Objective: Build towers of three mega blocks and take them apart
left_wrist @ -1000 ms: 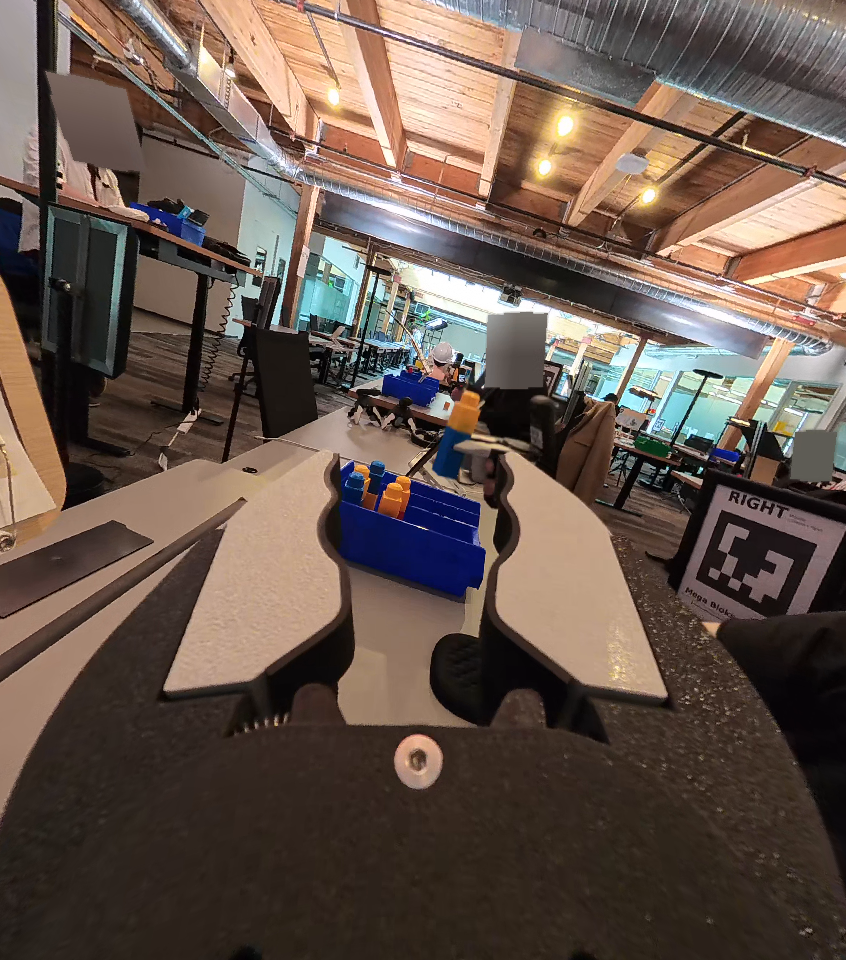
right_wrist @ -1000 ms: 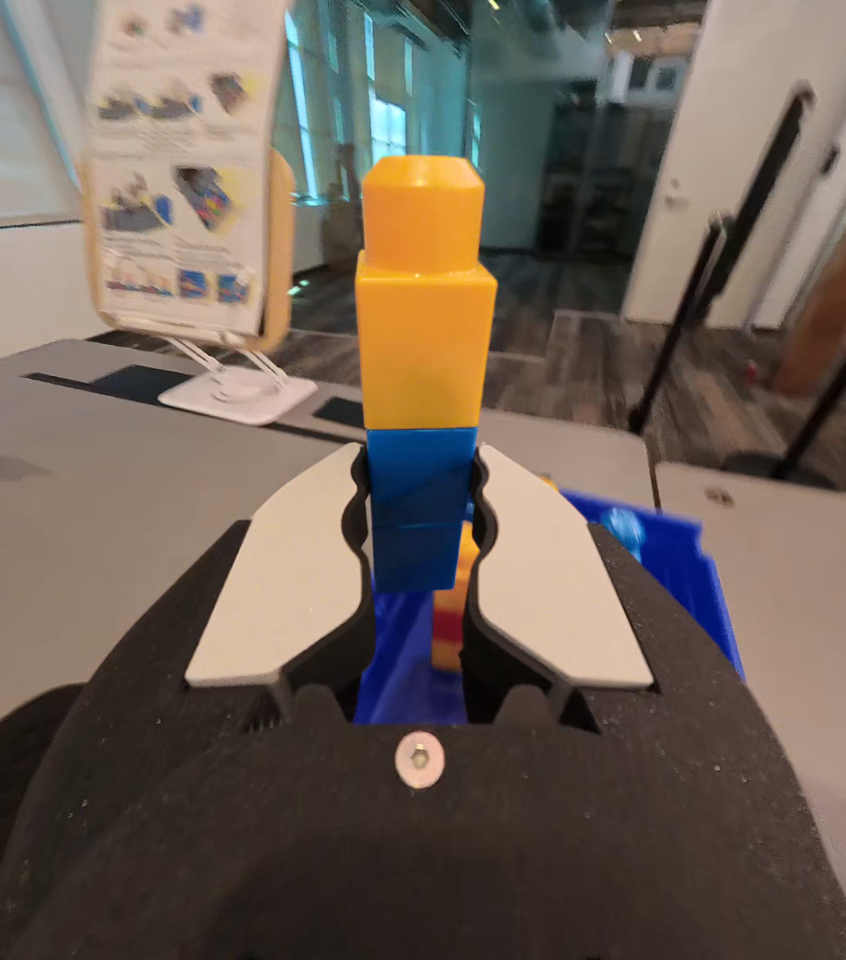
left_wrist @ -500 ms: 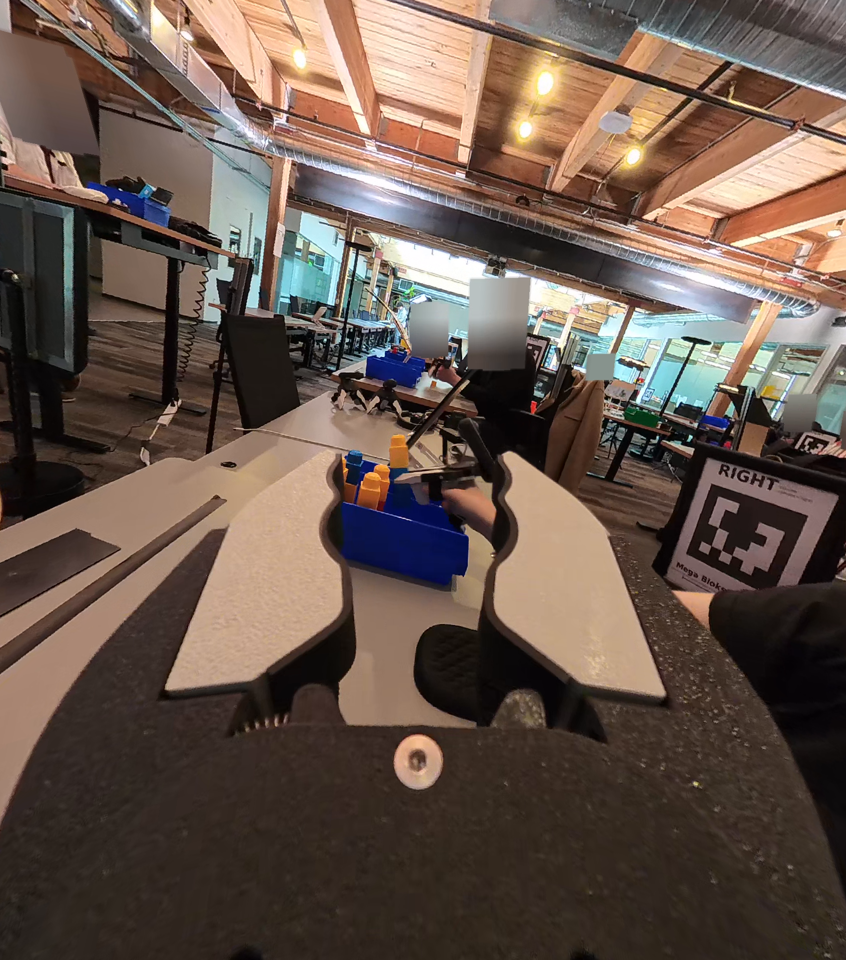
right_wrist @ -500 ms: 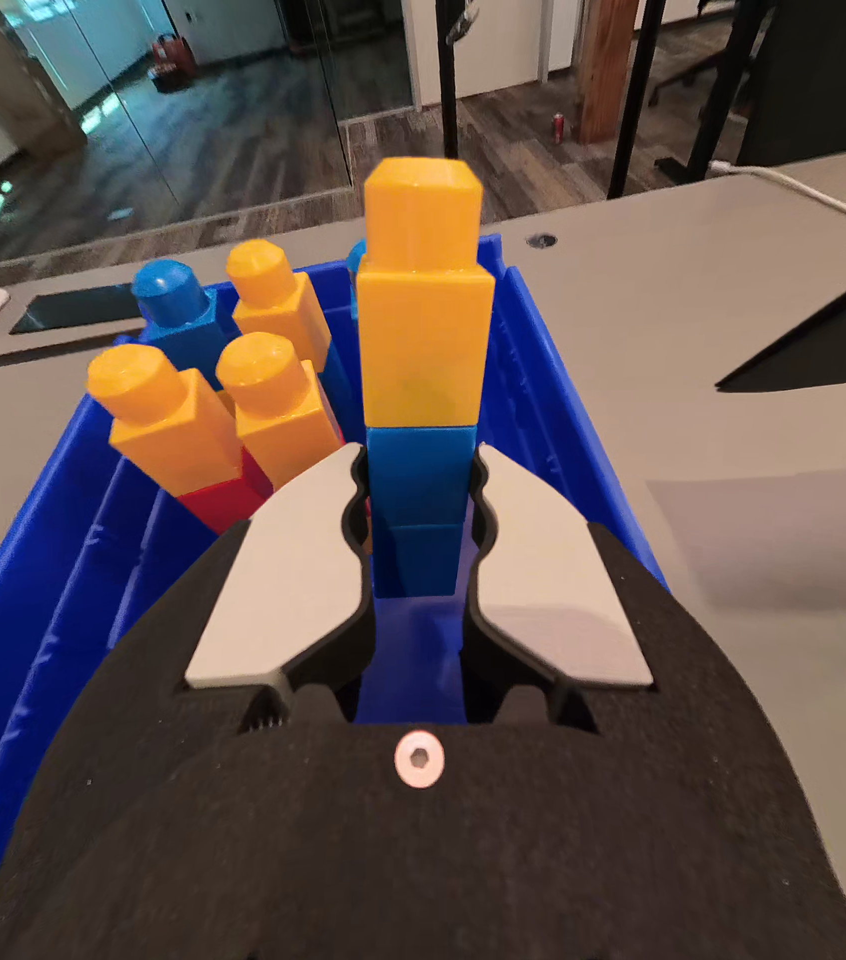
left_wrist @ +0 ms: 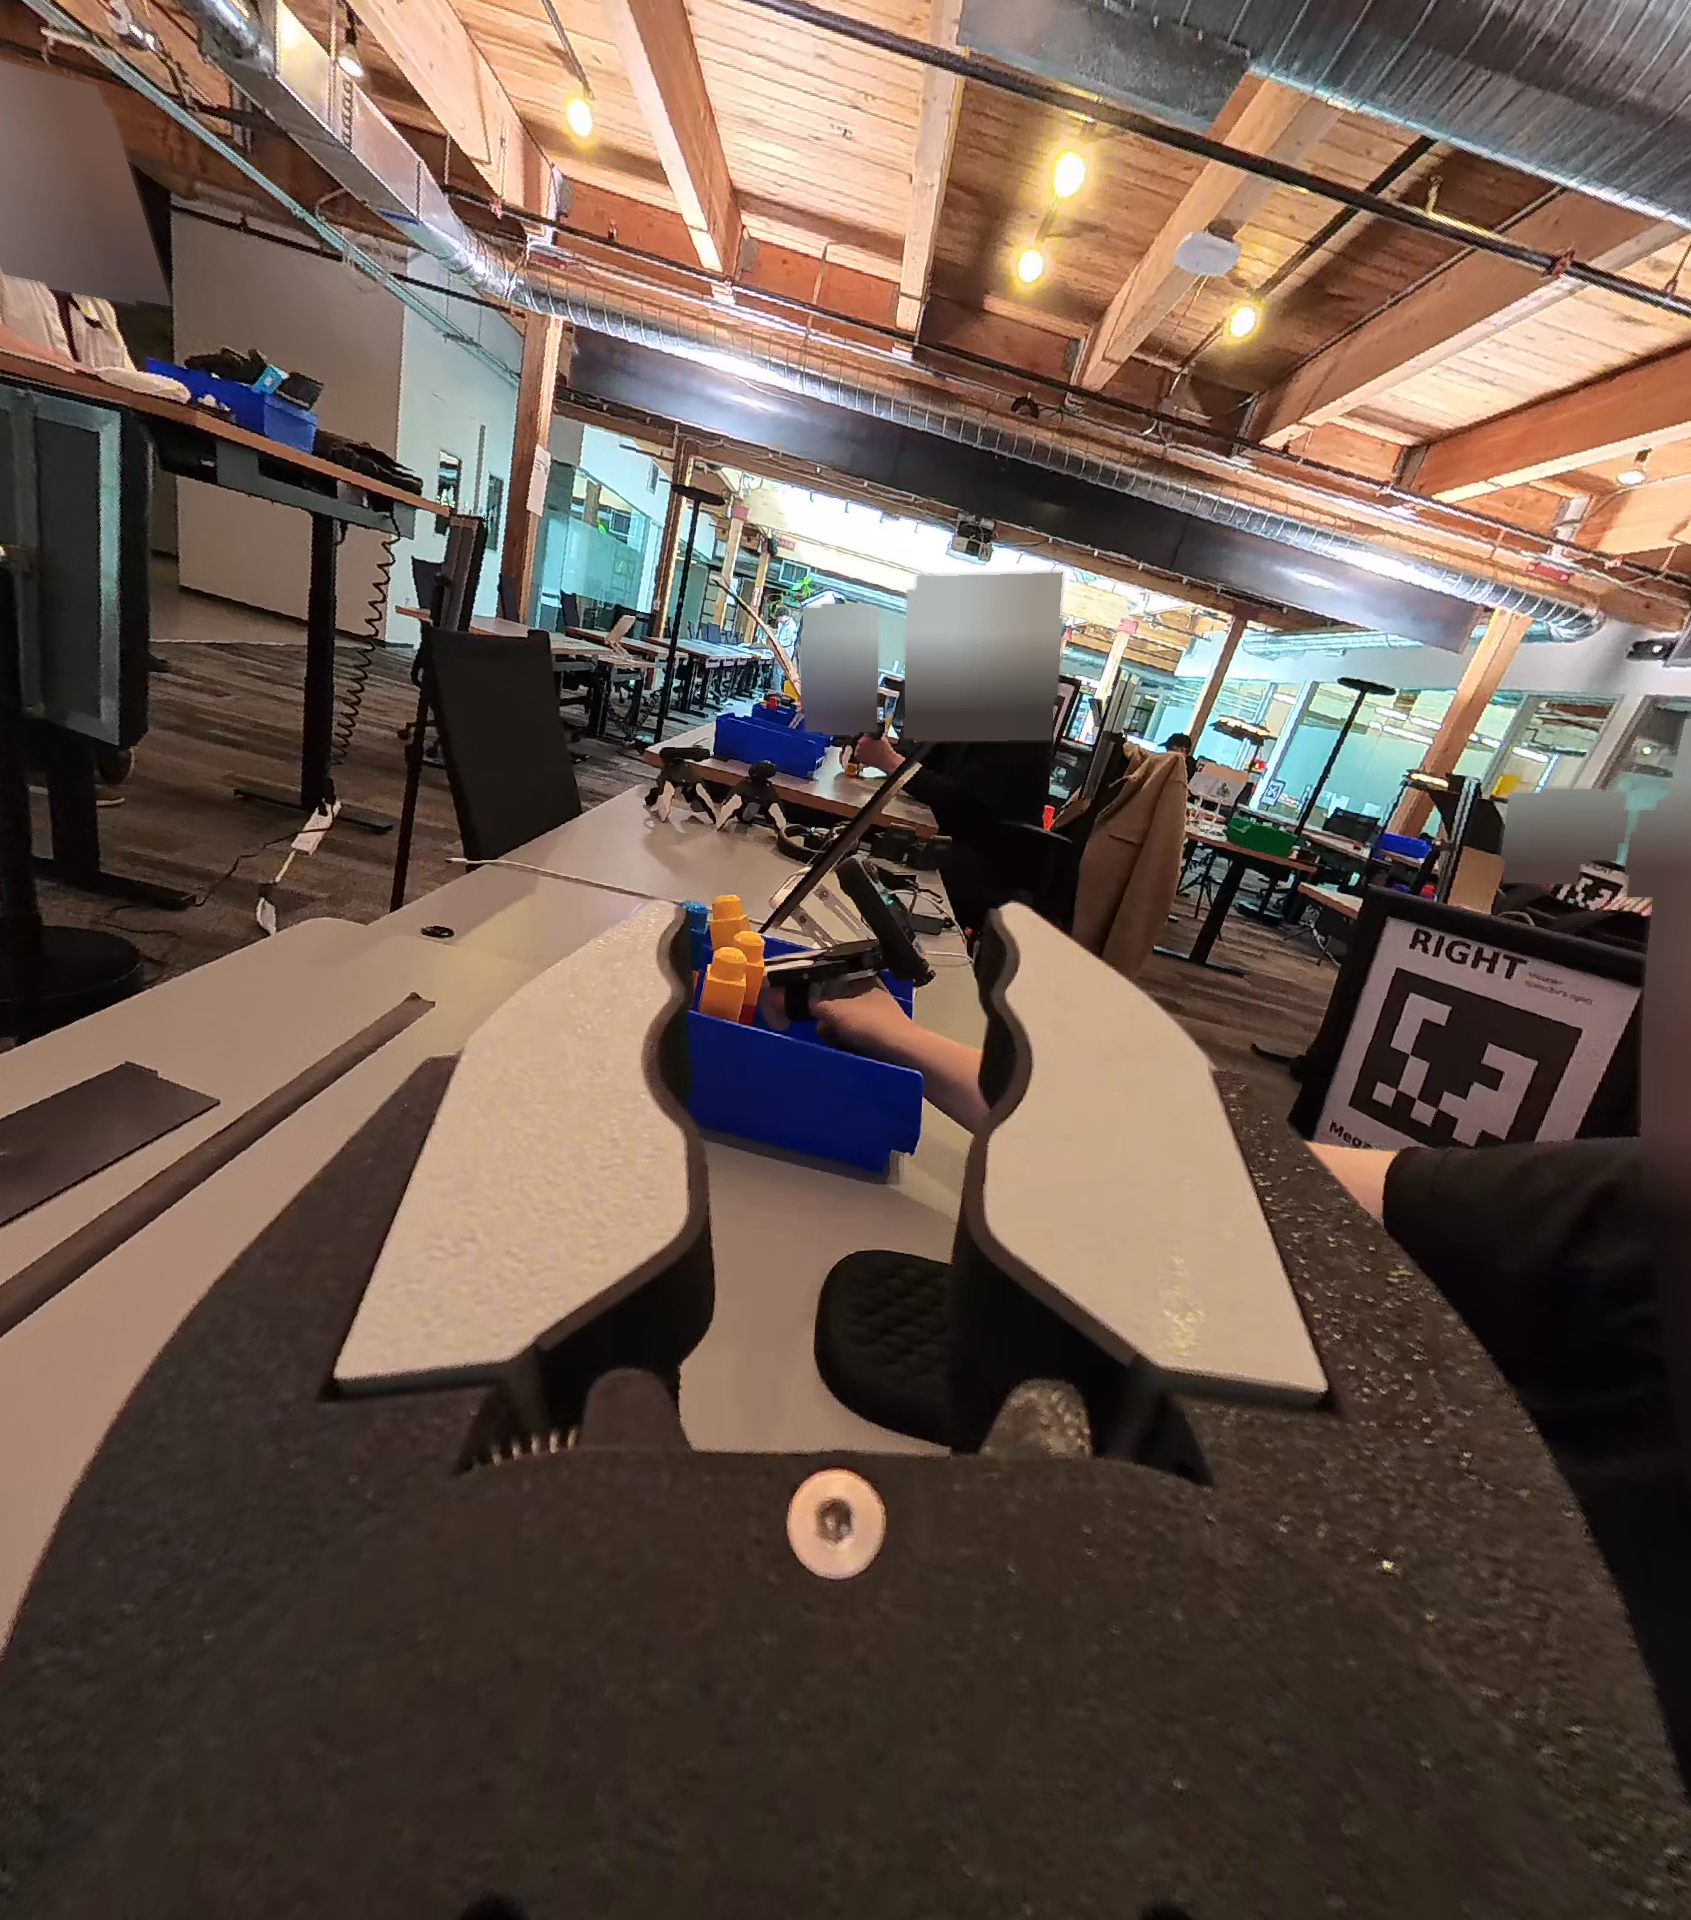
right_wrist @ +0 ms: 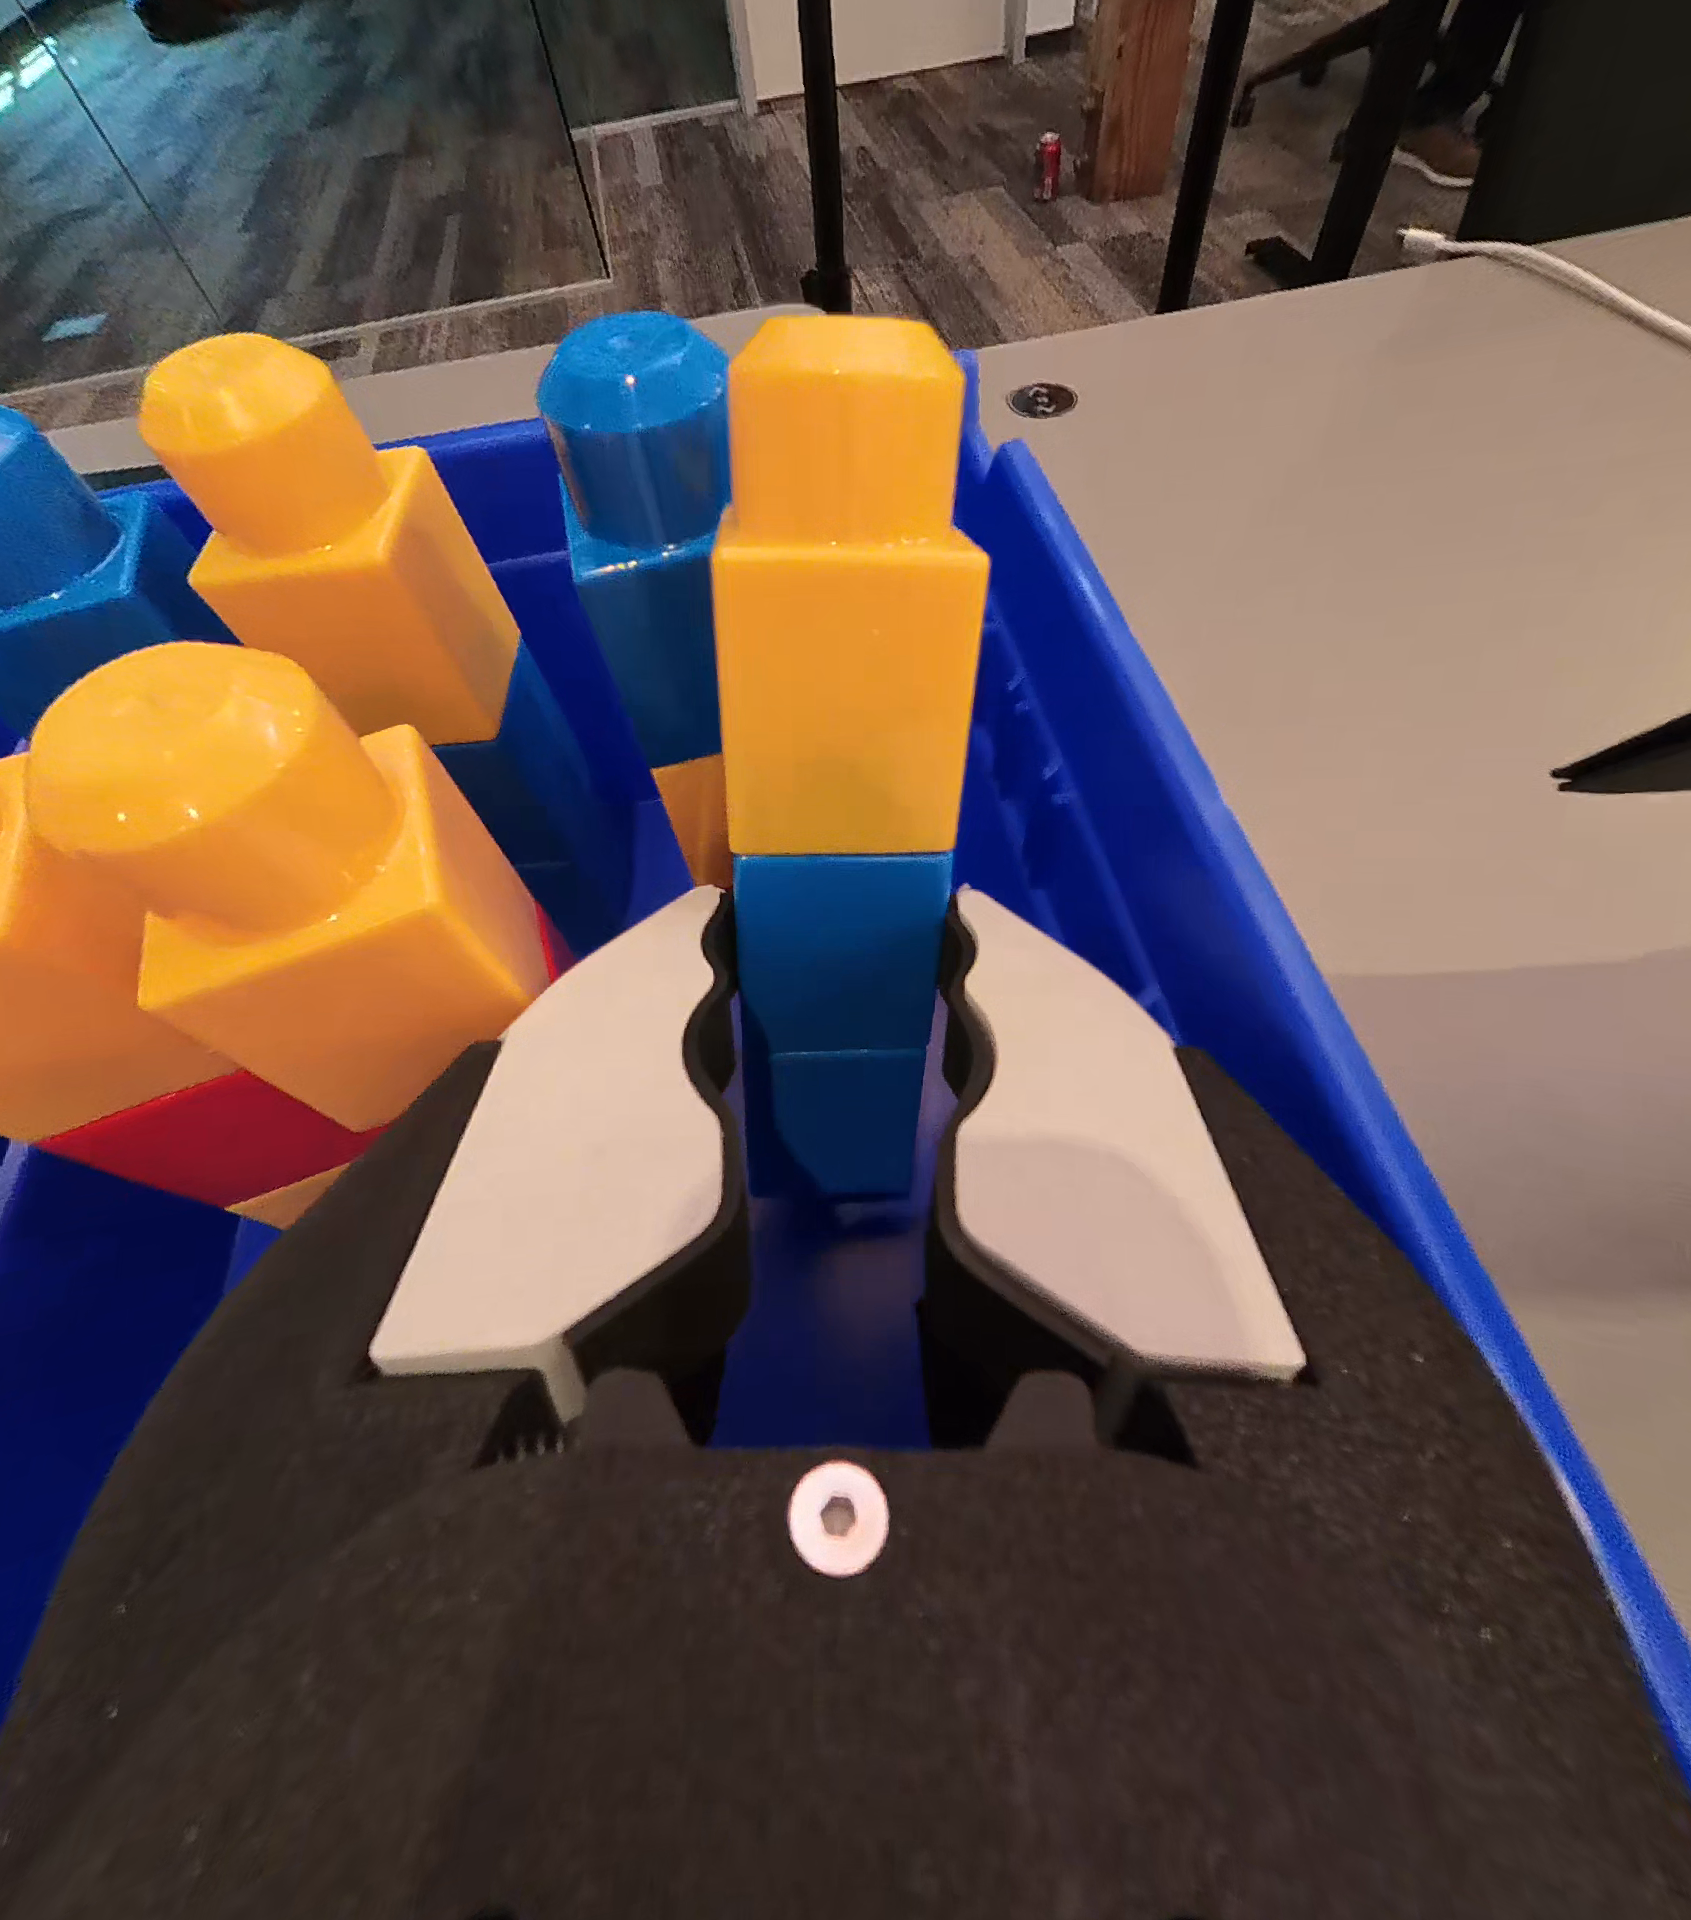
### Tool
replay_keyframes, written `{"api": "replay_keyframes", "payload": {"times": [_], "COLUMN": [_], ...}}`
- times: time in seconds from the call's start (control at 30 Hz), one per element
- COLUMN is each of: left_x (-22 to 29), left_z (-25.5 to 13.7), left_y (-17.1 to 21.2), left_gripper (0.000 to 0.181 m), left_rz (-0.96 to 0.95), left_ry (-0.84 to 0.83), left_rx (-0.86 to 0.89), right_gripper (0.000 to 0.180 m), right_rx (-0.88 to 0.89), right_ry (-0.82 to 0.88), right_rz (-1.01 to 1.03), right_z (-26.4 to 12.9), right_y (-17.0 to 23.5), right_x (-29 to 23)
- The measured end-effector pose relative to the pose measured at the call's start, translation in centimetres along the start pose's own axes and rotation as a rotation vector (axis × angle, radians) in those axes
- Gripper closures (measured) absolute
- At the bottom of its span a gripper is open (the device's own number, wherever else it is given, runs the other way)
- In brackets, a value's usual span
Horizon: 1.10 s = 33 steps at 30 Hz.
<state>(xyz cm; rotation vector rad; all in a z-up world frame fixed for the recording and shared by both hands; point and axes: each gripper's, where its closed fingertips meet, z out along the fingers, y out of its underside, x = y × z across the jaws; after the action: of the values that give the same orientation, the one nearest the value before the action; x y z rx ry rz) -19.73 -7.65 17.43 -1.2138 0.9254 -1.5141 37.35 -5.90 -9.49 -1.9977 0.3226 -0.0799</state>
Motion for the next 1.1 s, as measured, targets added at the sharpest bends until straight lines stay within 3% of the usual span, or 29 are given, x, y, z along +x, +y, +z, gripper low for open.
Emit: {"api": "replay_keyframes", "payload": {"times": [0.73,0.9,1.1], "left_x": [1.4,1.6,1.8], "left_z": [-1.0,-1.2,-1.3], "left_y": [-1.0,-1.2,-1.5], "left_gripper": [0.130,0.130,0.130], "left_rz": [0.009,0.009,0.009], "left_ry": [0.032,0.035,0.038], "left_rx": [0.047,0.055,0.065], "right_gripper": [0.143,0.143,0.143], "right_rx": [-0.082,-0.210,-0.227], "right_ry": [0.029,0.007,0.002], "right_rz": [-0.079,-0.061,-0.107], "right_z": [-0.2,-0.4,-0.3], "right_y": [1.6,3.3,3.4], "right_x": [0.1,0.3,-0.1]}}
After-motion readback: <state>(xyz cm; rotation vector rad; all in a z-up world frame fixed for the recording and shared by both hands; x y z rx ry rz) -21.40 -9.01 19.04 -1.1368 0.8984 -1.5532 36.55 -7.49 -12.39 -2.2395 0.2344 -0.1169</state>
